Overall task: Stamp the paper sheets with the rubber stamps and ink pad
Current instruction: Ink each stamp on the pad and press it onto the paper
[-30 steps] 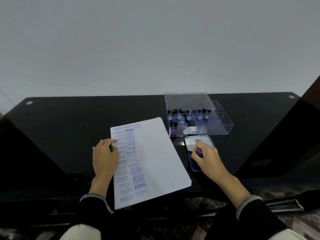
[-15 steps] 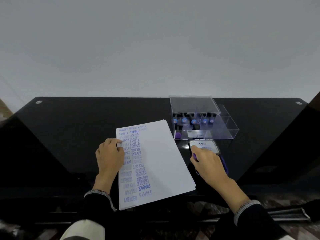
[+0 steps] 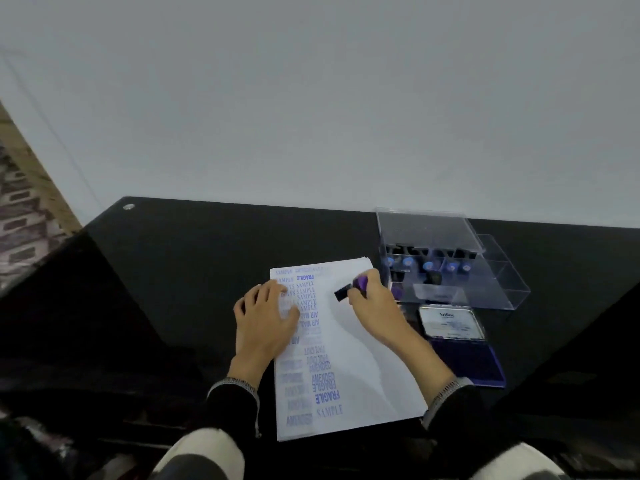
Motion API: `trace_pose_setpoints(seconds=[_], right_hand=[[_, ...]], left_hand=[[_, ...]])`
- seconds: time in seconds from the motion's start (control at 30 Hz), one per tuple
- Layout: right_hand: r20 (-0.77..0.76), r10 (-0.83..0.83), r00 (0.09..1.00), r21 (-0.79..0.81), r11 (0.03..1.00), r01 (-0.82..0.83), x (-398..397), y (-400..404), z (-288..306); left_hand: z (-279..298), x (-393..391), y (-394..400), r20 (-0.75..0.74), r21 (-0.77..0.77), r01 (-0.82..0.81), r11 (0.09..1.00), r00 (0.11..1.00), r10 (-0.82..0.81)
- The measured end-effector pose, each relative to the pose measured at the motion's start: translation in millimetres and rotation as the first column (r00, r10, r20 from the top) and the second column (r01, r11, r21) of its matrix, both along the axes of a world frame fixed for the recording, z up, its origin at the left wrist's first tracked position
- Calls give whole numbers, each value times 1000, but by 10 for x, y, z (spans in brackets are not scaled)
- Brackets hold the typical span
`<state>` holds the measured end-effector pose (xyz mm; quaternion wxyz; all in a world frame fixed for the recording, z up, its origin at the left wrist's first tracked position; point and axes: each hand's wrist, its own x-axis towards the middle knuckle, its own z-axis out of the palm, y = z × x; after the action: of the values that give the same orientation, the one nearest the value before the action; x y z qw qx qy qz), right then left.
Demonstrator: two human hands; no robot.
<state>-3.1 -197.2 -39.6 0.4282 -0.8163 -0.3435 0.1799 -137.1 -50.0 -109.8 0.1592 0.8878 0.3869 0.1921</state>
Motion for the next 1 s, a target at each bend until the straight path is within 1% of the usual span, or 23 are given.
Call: trace_pose_setpoints(seconds=[0.1, 0.23, 0.47, 0.63, 1.0], right_hand=[[5, 19, 1000, 62, 998, -19, 187, 304, -67], [75, 13, 997, 76, 997, -19, 361, 554, -115], [270, 114, 956, -15, 993, -114, 461, 738, -197], [327, 189, 926, -103, 981, -164, 448, 791, -185], [371, 190, 909, -154, 978, -142, 434, 812, -244]], left_hand=[[-18, 17, 15, -68, 2, -1, 1000, 998, 1], [-16, 37, 22, -57, 13, -22, 1000, 998, 23], [-44, 46, 30, -43, 26, -39, 999, 998, 40], [-31, 48, 24, -58, 40, -41, 998, 997, 44], [-36, 44, 19, -50, 39, -48, 998, 998, 49]])
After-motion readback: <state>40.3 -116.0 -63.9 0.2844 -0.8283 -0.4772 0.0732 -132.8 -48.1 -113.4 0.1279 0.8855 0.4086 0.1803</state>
